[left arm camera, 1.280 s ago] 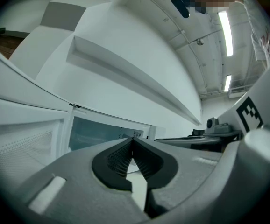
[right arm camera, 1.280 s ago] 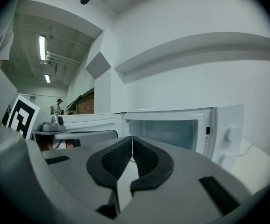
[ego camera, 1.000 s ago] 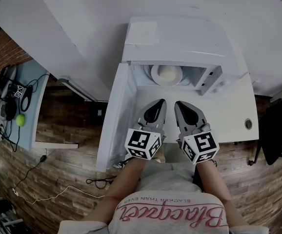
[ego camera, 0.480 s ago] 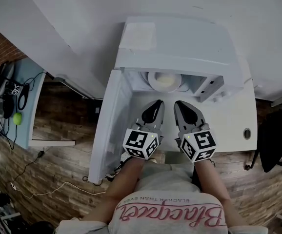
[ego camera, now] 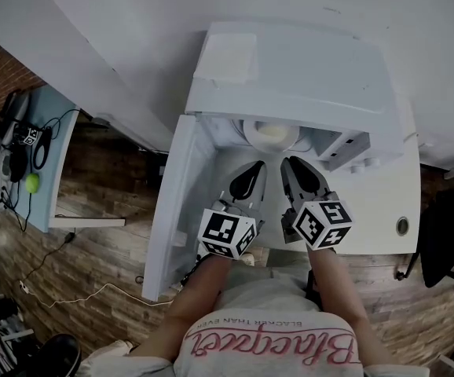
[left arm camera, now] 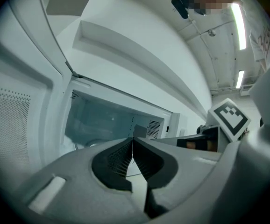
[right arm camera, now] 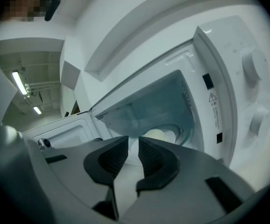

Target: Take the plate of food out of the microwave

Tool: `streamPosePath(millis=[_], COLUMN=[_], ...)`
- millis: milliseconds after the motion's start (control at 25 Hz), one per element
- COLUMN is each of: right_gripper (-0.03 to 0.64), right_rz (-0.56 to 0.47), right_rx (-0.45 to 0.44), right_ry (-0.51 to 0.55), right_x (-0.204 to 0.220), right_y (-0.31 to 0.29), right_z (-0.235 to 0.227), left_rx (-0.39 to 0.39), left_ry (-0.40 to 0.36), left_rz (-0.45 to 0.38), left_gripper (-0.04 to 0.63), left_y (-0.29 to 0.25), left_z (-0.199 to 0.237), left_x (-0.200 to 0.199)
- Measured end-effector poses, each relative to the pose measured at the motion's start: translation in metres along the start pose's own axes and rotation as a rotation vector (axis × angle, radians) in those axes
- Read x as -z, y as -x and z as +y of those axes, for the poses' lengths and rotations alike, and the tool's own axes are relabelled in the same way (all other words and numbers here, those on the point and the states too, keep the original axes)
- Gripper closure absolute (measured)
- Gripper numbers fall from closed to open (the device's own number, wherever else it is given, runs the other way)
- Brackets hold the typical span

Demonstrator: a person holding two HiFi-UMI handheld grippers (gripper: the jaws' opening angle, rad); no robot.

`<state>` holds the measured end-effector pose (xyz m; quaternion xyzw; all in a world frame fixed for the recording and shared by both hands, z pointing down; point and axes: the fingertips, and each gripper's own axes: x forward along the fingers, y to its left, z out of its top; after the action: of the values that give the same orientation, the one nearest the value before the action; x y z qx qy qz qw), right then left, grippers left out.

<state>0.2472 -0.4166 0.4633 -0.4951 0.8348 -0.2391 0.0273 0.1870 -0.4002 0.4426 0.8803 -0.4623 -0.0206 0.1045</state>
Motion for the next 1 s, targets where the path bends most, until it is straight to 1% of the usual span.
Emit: streamPosePath(millis=[160,240,400,520,600,800,1000], right_gripper=[0.515,0.498,0.469,0.465,0.459,0.429,0.413], right_rz=[0.006,0.011,0.012,-0.004,-0.012,-0.001,-0.006], right_rx=[0.009,0.018,0.03,0.037,0.039,0.048,0.074], right_ry=[-0.154,-0.232,-0.432,-0.597,-0.688,-0.807,-0.923], right_x=[0.011,0.018,0.033,0.042,0.048,0.063,0.07], right_y=[-0.012,-0.017,-0.025,-0.032,-0.036,-0.05,-0.062], right_z=[-0.01,-0.014,-0.025,-0.033,-0.037,-0.039,-0.044], left_rx=[0.004,0.005,0.001,0.005,0.008,0.013,0.009], left_ry=[-0.054,-0.068,-0.074,-0.067,-0.065,-0.064,-0.035], left_rz=[0.004,0.007,0.017,0.019,0.01,0.009,0.023], left_gripper=[0.588,0.588,0.588,0.588,0.588,0.588,0.588], left_y=[0.0,0.001,0.003,0.003,0.004,0.005,0.007], left_z=[-0.002,-0.002,0.001,0.004,0.004,0.007,0.009], left_x=[-0.001,-0.002,-0.002,-0.002,-0.004,-0.005,-0.001])
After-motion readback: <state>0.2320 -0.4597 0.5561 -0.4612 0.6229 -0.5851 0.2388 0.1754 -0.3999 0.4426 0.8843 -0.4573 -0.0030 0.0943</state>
